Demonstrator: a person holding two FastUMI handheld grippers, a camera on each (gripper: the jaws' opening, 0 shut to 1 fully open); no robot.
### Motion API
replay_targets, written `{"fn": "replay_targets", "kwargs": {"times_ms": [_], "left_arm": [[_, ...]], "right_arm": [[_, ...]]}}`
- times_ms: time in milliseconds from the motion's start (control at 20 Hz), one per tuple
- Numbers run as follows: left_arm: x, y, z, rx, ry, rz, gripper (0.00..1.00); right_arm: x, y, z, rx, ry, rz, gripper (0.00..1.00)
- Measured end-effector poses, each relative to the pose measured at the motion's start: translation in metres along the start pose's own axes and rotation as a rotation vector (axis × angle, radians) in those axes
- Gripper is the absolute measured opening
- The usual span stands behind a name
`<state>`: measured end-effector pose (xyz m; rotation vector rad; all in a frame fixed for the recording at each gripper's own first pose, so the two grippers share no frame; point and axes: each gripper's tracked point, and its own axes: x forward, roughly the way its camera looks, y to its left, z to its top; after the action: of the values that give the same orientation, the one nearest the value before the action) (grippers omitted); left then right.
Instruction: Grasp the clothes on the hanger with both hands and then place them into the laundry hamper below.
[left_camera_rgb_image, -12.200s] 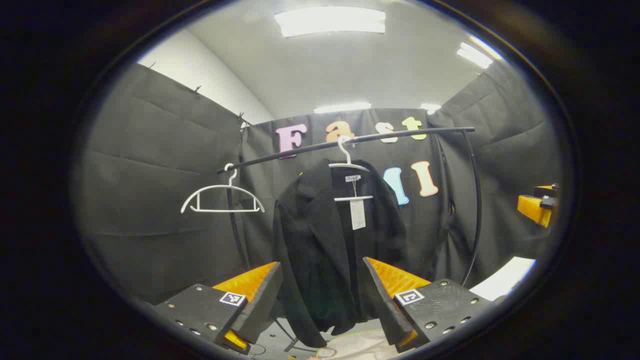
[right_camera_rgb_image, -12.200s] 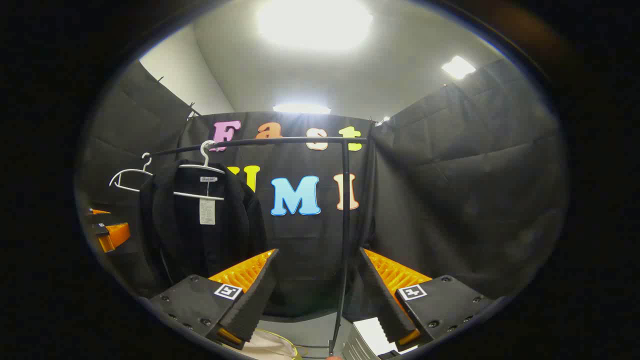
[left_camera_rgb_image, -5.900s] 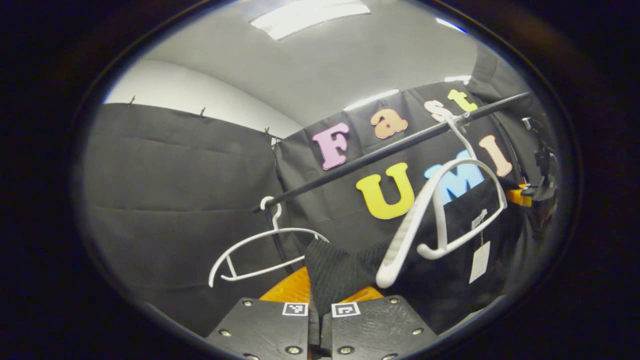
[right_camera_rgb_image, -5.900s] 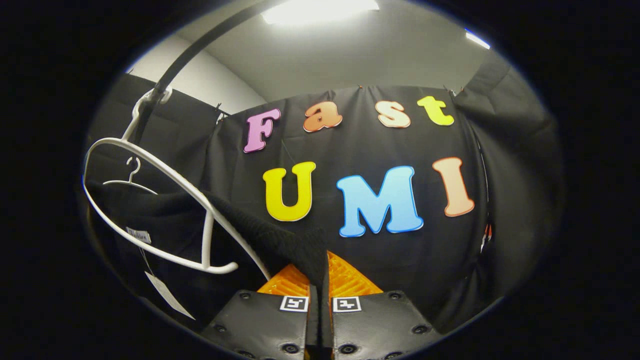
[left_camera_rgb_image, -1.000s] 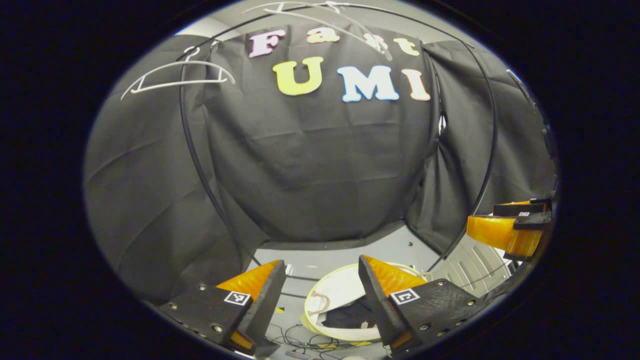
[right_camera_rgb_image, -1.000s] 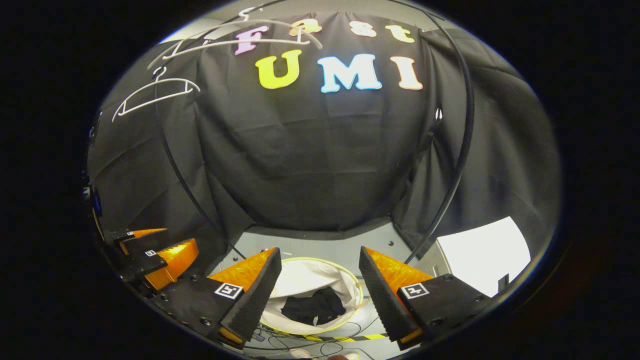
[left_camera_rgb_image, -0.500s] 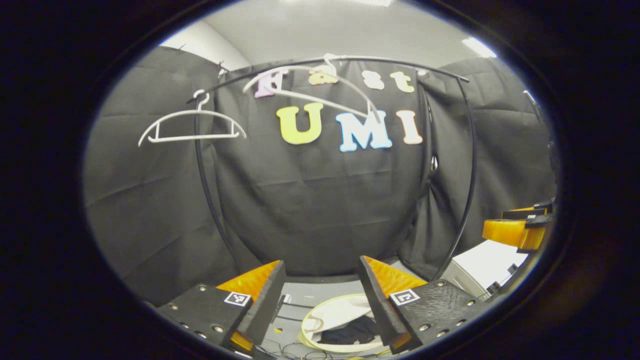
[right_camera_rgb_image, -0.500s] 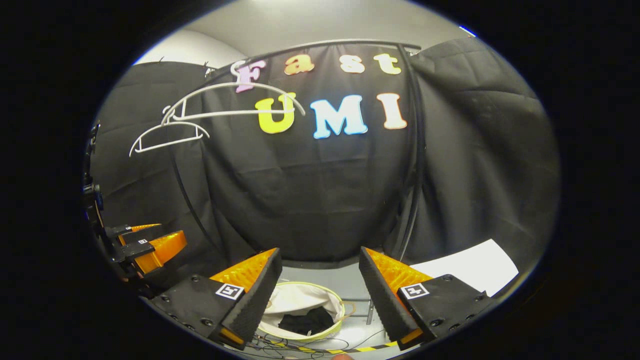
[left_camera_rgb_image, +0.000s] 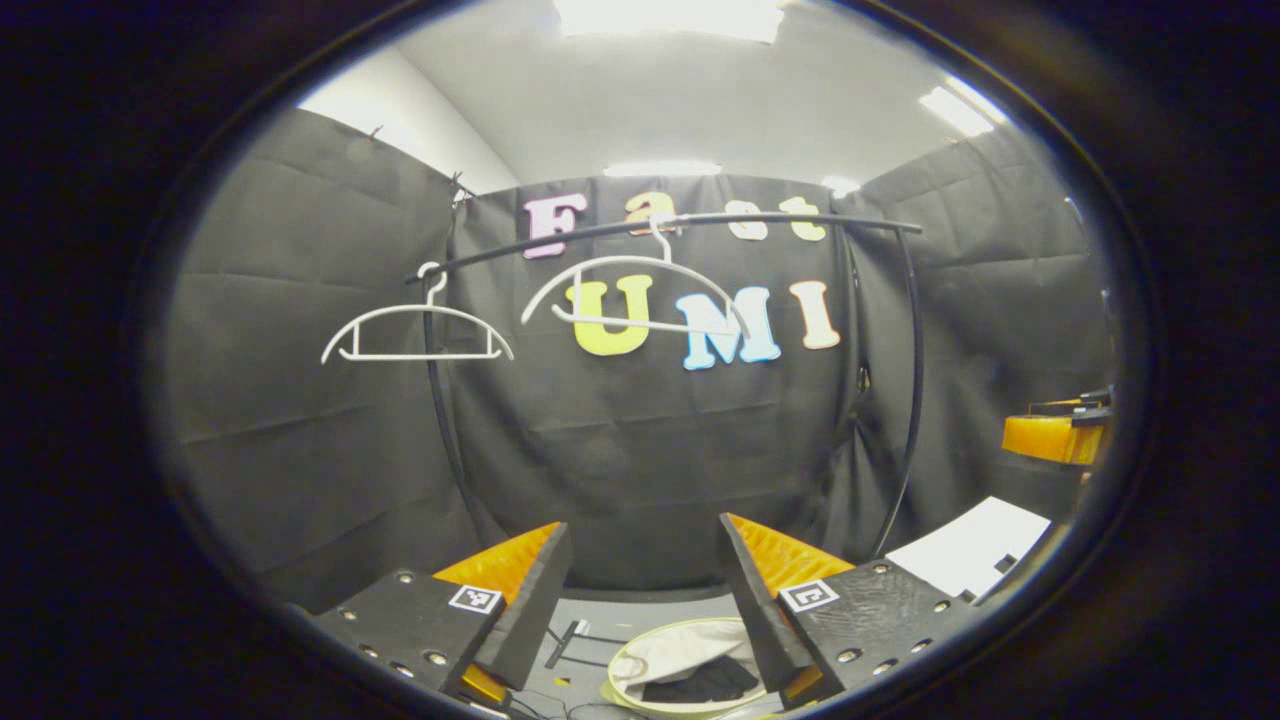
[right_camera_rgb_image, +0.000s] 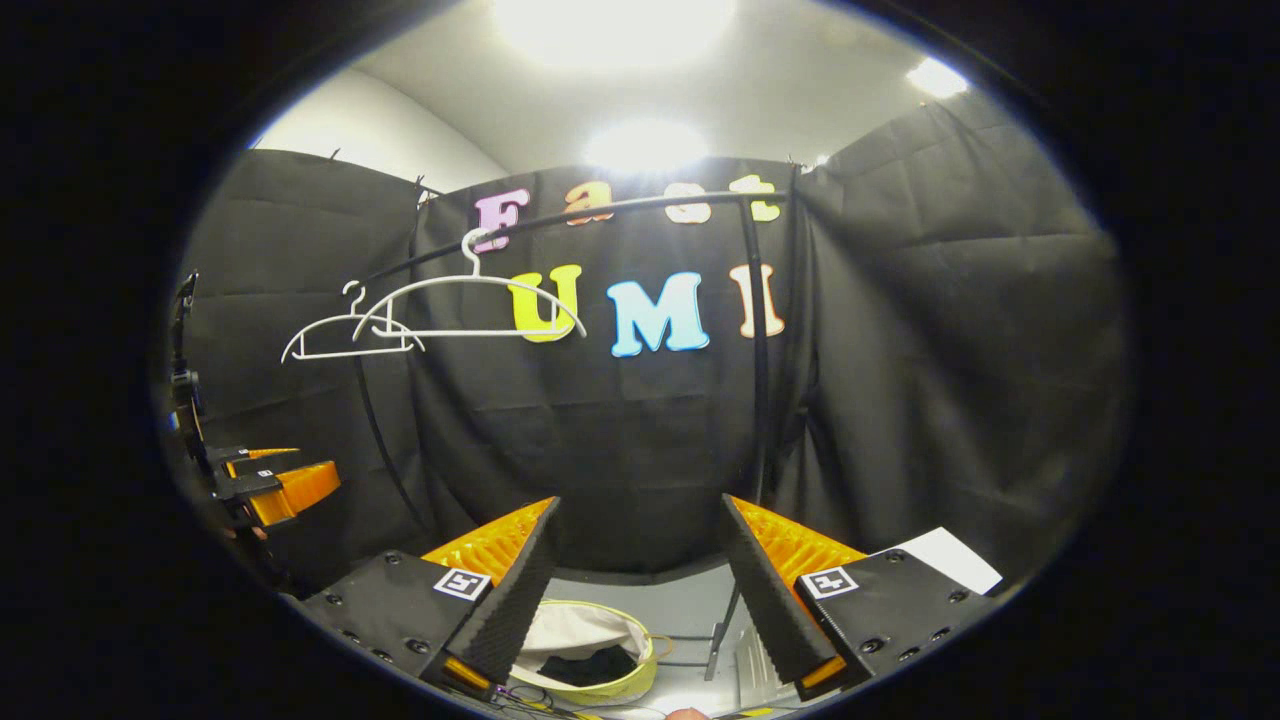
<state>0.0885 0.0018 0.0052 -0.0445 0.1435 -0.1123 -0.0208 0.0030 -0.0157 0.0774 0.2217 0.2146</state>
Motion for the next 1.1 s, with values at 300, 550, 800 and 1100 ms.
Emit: {"fn": "replay_targets", "kwargs": {"times_ms": [300,550,800,1100], "left_arm": [[-0.041,0.026,0.042,-0.010,-0.076,0.048,0.85],[-0.061,0.037,0.058,0.003,-0.113,0.103,0.85],[-0.072,0.049,0.052,-0.005,-0.112,0.141,0.85],[-0.088,0.061,0.053,-0.029,-0.123,0.172,0.86]], "right_arm": [[-0.042,-0.052,0.035,-0.019,-0.122,-0.077,0.97],[-0.061,-0.080,0.039,0.013,-0.140,-0.124,0.93],[-0.069,-0.081,0.041,-0.003,-0.158,-0.140,0.93],[-0.079,-0.080,0.051,-0.007,-0.208,-0.138,0.96]]}}
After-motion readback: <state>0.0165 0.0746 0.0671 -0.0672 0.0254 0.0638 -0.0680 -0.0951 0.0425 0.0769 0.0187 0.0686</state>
